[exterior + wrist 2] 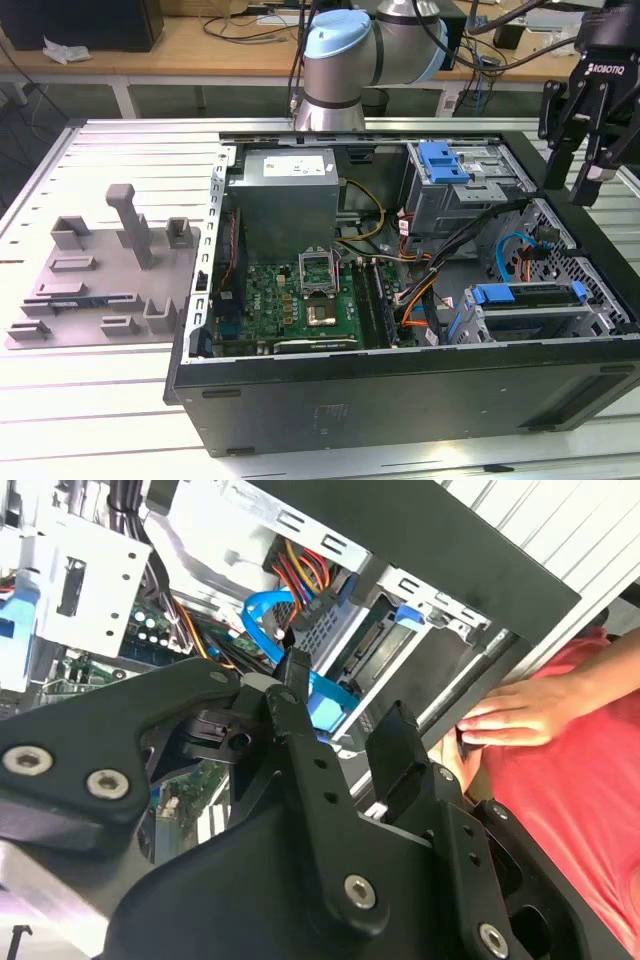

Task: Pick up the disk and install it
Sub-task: 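Insert the first disk wire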

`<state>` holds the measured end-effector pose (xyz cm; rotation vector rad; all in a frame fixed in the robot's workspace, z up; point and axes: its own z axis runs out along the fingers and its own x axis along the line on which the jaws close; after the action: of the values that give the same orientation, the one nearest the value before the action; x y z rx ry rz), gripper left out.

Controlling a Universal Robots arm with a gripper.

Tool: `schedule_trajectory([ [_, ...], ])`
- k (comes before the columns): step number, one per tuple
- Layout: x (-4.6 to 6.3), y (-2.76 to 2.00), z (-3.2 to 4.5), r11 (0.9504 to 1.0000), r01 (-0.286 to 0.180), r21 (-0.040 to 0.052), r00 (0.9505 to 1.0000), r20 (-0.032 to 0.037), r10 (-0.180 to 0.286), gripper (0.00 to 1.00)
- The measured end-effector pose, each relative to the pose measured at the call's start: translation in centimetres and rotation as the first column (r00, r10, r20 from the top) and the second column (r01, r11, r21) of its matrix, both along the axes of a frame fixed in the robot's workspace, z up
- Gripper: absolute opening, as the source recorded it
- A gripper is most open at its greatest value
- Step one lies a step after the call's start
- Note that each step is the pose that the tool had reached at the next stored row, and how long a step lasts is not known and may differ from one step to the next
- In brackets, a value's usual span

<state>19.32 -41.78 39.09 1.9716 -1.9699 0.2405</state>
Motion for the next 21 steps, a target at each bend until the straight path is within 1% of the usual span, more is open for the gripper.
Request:
schedule_trajectory([
  [2,0.0,0.05,-0.35,1.0000,0.001,-0.0003,1.0000,0.0011,-0.001,0.50],
  [5,0.1,0.06,-0.64,1.0000,0.002,-0.0002,1.0000,0.0035,-0.002,0.50],
  [8,0.2,0.08,-0.72,1.0000,0.003,-0.0004,1.0000,0.0039,-0.003,0.50],
  [10,0.2,0.29,-0.74,1.0000,0.003,-0.0010,1.0000,0.0036,-0.003,0.50],
  [12,0.2,1.26,-0.73,0.9999,0.003,-0.0114,1.0000,0.0036,-0.003,0.50],
  [15,0.3,2.37,-0.74,0.9998,0.003,-0.0208,1.0000,0.0035,-0.003,0.50],
  [16,0.6,2.81,-0.74,0.9996,0.003,-0.0286,1.0000,0.0030,-0.002,0.50],
  [17,1.0,2.92,-0.84,0.9994,0.006,-0.0334,1.0000,0.0031,-0.006,0.50],
  [19,1.1,2.93,-1.09,0.9990,0.030,-0.0335,0.9996,0.0030,-0.030,0.50],
  [21,1.1,2.93,-1.49,0.9955,0.088,-0.0337,0.9961,0.0031,-0.088,0.50],
])
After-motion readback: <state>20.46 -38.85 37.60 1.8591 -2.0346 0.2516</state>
